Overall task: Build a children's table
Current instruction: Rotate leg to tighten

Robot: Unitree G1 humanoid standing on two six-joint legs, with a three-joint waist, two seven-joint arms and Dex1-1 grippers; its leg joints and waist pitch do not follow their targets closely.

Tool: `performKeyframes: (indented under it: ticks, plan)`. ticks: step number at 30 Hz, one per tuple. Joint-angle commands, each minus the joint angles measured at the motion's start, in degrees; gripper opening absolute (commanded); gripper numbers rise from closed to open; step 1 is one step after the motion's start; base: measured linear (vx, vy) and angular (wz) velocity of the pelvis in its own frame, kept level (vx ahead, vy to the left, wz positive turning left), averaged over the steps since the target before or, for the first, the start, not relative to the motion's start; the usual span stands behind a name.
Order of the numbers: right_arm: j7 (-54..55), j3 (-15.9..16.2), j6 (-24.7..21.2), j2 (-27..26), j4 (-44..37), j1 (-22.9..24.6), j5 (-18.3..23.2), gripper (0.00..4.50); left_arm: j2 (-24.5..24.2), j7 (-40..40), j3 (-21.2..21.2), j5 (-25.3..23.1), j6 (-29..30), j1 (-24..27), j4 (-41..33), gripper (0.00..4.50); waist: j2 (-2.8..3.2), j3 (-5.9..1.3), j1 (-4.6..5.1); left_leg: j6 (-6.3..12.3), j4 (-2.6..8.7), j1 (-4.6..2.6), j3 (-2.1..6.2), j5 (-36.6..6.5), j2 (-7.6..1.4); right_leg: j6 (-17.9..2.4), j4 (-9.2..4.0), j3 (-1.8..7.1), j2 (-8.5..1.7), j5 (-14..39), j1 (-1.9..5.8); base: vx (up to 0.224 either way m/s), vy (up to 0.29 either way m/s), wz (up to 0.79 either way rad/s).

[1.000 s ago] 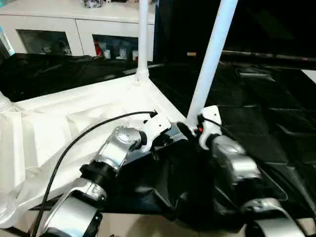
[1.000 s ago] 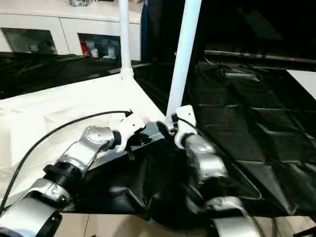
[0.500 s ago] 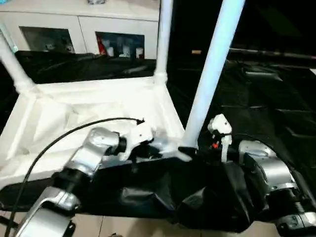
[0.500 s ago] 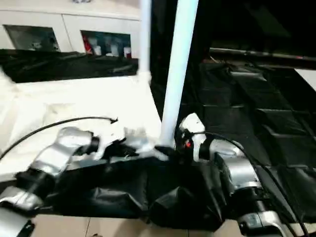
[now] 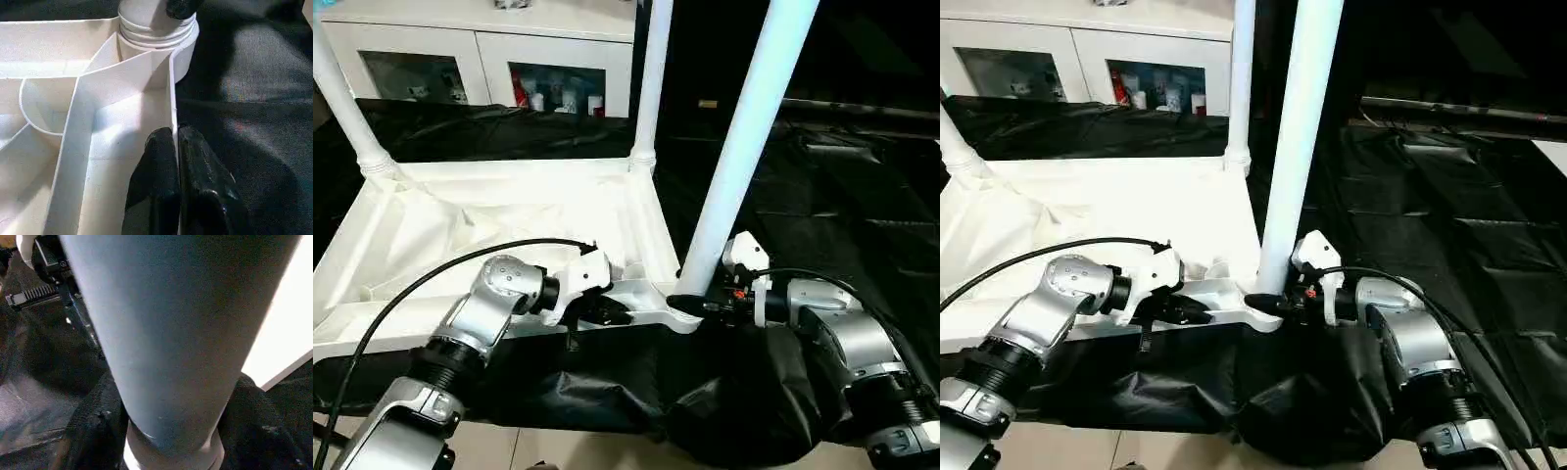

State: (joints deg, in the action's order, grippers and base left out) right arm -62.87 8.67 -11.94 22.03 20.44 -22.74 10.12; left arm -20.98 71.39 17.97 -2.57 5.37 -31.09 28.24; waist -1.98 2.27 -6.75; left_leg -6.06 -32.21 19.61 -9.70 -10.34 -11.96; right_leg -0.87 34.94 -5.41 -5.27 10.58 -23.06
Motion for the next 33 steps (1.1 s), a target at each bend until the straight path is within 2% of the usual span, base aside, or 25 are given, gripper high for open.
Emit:
performKeyframes:
  ticks: [1, 4, 5, 7, 8, 9, 11, 12, 13, 14, 15, 16, 17, 18, 19, 21, 22, 23, 24, 26, 28, 30, 33]
  plan:
    - [0.8, 1.9, -0.1, -1.1, 0.9, 0.3, -1.1, 2.05, 1.5, -2.7, 0.4, 0.2, 0.3, 0.0, 0.8, 0.0, -0.46, -2.92, -0.12, 3.09, 3.38, 0.54, -0.12, -11.0, -1.2, -8.9, -4.59, 2.98, -3.2, 15.2, 3.15, 0.0, 0.0, 0.0]
    - [6.7, 0.6, -0.6, -3.3, 3.8, -0.3, -2.1, 1.99, 3.0, -7.9, -0.2, -1.4, 1.2, -1.4, 3.0, 0.0, -0.37, -2.66, 0.1, 2.26, 3.57, 0.29, -0.07, -13.2, -1.15, -8.0, -5.05, 2.91, -3.21, 19.2, 2.83, 0.0, 0.0, 0.0]
    - [9.4, -0.2, -1.4, -4.3, 5.1, -0.7, -2.2, 1.98, 3.8, -10.2, -0.5, -2.1, 1.7, -2.1, 4.1, 0.0, -0.34, -2.52, 0.21, 1.86, 3.63, 0.15, -0.05, -14.6, -1.05, -7.3, -5.42, 2.89, -3.27, 22.1, 2.67, 0.0, 0.0, 0.0]
    - [20.2, -3.4, -3.3, -9.1, 9.9, -2.0, -2.3, 1.97, 8.2, -20.5, -2.0, -4.0, 4.6, -5.7, 8.9, 0.0, -0.38, -2.46, 0.37, 0.96, 3.67, -0.12, 0.12, -16.2, -0.91, -6.0, -5.84, 2.75, -3.32, 26.2, 2.5, 0.0, 0.0, 0.0]
    - [21.1, -3.6, -3.4, -9.5, 10.2, -2.1, -2.3, 1.96, 8.6, -21.2, -2.1, -4.0, 4.9, -6.0, 9.2, 0.0, -0.57, -2.51, 0.48, 0.49, 3.7, -0.06, 0.21, -16.0, -0.83, -5.2, -5.99, 2.69, -3.34, 27.6, 2.53, 0.0, 0.0, 0.0]
    - [25.7, -4.9, -4.3, -11.6, 11.3, -2.6, -2.4, 1.96, 10.4, -23.8, -2.6, -4.0, 6.1, -7.1, 10.3, 0.0, -0.37, -2.59, 0.33, 0.4, 3.7, -0.08, 0.27, -15.7, -0.88, -4.8, -6.09, 2.75, -3.47, 27.6, 2.57, 0.0, 0.0, 0.0]
    - [29.3, -5.9, -4.8, -13.4, 12.2, -3.1, -2.4, 1.95, 11.8, -25.3, -2.7, -3.9, 6.6, -7.7, 10.9, 0.0, -0.53, -2.54, 0.43, 0.49, 3.72, 0.1, 0.23, -15.7, -0.73, -4.3, -6.23, 2.75, -3.33, 27.5, 2.56, 0.0, 0.0, 0.0]
    - [38.3, -8.1, -5.1, -17.6, 14.8, -4.6, -2.5, 1.95, 14.9, -29.0, -2.6, -4.4, 7.9, -9.0, 12.1, 0.0, -0.01, -2.58, 0.37, 0.3, 3.75, -0.06, 0.26, -15.5, -0.68, -4.1, -6.27, 2.83, -3.41, 27.7, 2.36, 0.0, 0.0, 0.0]
    - [40.6, -8.6, -5.2, -18.8, 15.5, -5.0, -2.6, 1.95, 15.7, -29.9, -2.6, -4.6, 8.3, -9.2, 12.4, 0.0, -0.03, -2.59, 0.6, -0.01, 3.78, -0.11, 0.22, -15.6, -0.65, -4.1, -6.33, 2.83, -3.3, 27.8, 2.21, 0.0, 0.0, 0.0]
    - [40.8, -8.7, -5.2, -18.8, 15.5, -5.1, -2.6, 1.95, 15.8, -30.0, -2.6, -4.6, 8.3, -9.2, 12.5, 0.0, -0.23, -2.66, 0.62, -0.17, 3.8, -0.03, 0.41, -16.1, -0.55, -3.8, -6.34, 2.52, -3.3, 28.3, 2.58, 0.0, 0.0, 0.0]
    - [44.3, -8.9, -4.6, -21.1, 16.9, -6.2, -3.2, 1.95, 17.4, -31.8, -2.3, -5.1, 8.8, -9.8, 13.4, 0.0, 0.18, -2.67, 0.54, 0.09, 3.81, -0.19, 0.34, -16.4, -0.65, -3.8, -6.42, 2.71, -3.28, 27.5, 2.33, 0.0, 0.0, 0.0]
    - [45.1, -8.4, -3.4, -22.2, 17.7, -7.0, -4.0, 1.95, 18.3, -32.6, -2.2, -5.3, 8.8, -10.1, 14.1, 0.0, 0.11, -2.63, 0.67, 0.16, 3.82, -0.24, 0.3, -16.7, -0.68, -3.9, -6.46, 2.73, -3.19, 27.0, 2.21, 0.0, 0.0, 0.0]
    - [44.8, -7.9, -2.8, -22.9, 18.0, -7.4, -4.4, 1.95, 18.8, -33.0, -2.1, -5.5, 8.8, -10.2, 14.5, 0.0, -0.01, -2.6, 0.74, 0.23, 3.81, -0.2, 0.32, -17.5, -0.49, -3.9, -6.47, 2.58, -3.07, 27.5, 2.31, 0.0, 0.0, 0.0]
    - [41.4, -6.4, -2.1, -24.3, 17.3, -7.8, -4.0, 1.95, 19.5, -33.6, -1.7, -5.7, 8.6, -10.4, 15.1, 0.0, 0.15, -2.71, 0.7, 0.52, 3.81, -0.12, 0.32, -17.6, -0.49, -3.7, -6.54, 2.64, -3.14, 27.1, 2.4, 0.0, 0.0, 0.0]
    - [41.4, -6.4, -2.1, -24.3, 17.3, -7.8, -4.0, 1.95, 19.5, -33.6, -1.7, -5.7, 8.6, -10.4, 15.1, 0.0, 0.08, -2.7, 0.68, 0.77, 3.83, -0.1, 0.3, -17.5, -0.51, -3.7, -6.53, 2.67, -3.15, 26.7, 2.42, 0.0, 0.0, 0.0]
    - [38.9, -5.4, -2.2, -24.7, 16.0, -7.6, -4.1, 2.51, 19.4, -33.3, -1.6, -5.9, 8.4, -10.5, 15.3, 0.0, 0.0, -2.7, 0.63, 1.29, 3.91, 0.1, 0.31, -16.9, -0.57, -4.0, -6.29, 2.72, -3.06, 25.3, 2.55, 0.0, 0.0, 0.0]
    - [38.5, -5.3, -2.1, -24.5, 15.9, -7.6, -4.1, 2.65, 19.3, -33.3, -1.6, -5.9, 8.4, -10.5, 15.4, 0.0, 0.08, -2.73, 0.59, 1.33, 3.93, 0.04, 0.31, -16.8, -0.61, -4.1, -6.28, 2.75, -3.11, 25.1, 2.53, 0.0, 0.0, 0.0]
    - [37.6, -5.5, -2.4, -24.1, 15.8, -7.6, -3.9, 2.65, 18.9, -33.1, -1.8, -5.9, 8.1, -10.5, 15.5, 0.0, -0.18, -2.7, 0.64, 1.51, 3.94, 0.09, 0.27, -16.9, -0.63, -4.2, -6.24, 2.74, -3.06, 25.0, 2.55, 0.0, 0.0, 0.0]
    - [37.6, -5.5, -2.4, -24.1, 15.8, -7.6, -3.9, 2.71, 18.9, -33.1, -1.8, -5.9, 8.1, -10.5, 15.5, 0.0, 0.0, -2.63, 0.62, 1.58, 3.98, 0.03, 0.28, -17.3, -0.65, -4.2, -6.34, 2.72, -3.14, 25.8, 2.49, 0.0, 0.0, 0.0]
    - [35.7, -5.3, -2.6, -22.1, 15.3, -7.6, -3.7, 3.04, 17.7, -31.7, -2.0, -5.7, 7.1, -10.4, 15.2, 0.0, -0.2, -2.57, 0.62, 1.67, 4.02, 0.01, 0.3, -17.6, -0.64, -3.9, -6.52, 2.68, -3.15, 27.0, 2.44, 0.0, 0.0, 0.0]
    - [31.3, -3.8, -2.5, -19.3, 14.1, -7.1, -3.9, 3.18, 16.5, -30.6, -2.2, -5.6, 6.7, -10.3, 14.8, 0.0, -0.18, -2.56, 0.56, 1.89, 4.02, 0.1, 0.31, -17.7, -0.62, -3.5, -6.59, 2.67, -3.17, 27.5, 2.48, 0.0, 0.0, 0.0]
    - [25.9, -2.4, -1.8, -16.5, 12.4, -6.3, -3.9, 3.18, 15.3, -29.3, -2.4, -5.4, 6.5, -10.2, 14.3, 0.0, -0.34, -2.66, 0.46, 2.54, 3.96, 0.35, 0.28, -16.7, -0.64, -3.3, -6.49, 2.69, -3.14, 26.4, 2.79, 0.0, 0.0, 0.0]
    - [18.8, -2.2, -1.9, -12.0, 9.0, -5.1, -2.7, 3.18, 12.8, -23.4, -2.1, -4.2, 5.1, -8.7, 12.2, 0.0, -0.35, -2.81, 0.32, 3.36, 3.77, 0.44, 0.09, -14.5, -0.62, -4.2, -6.22, 2.83, -3.16, 23.6, 2.89, 0.0, 0.0, 0.0]
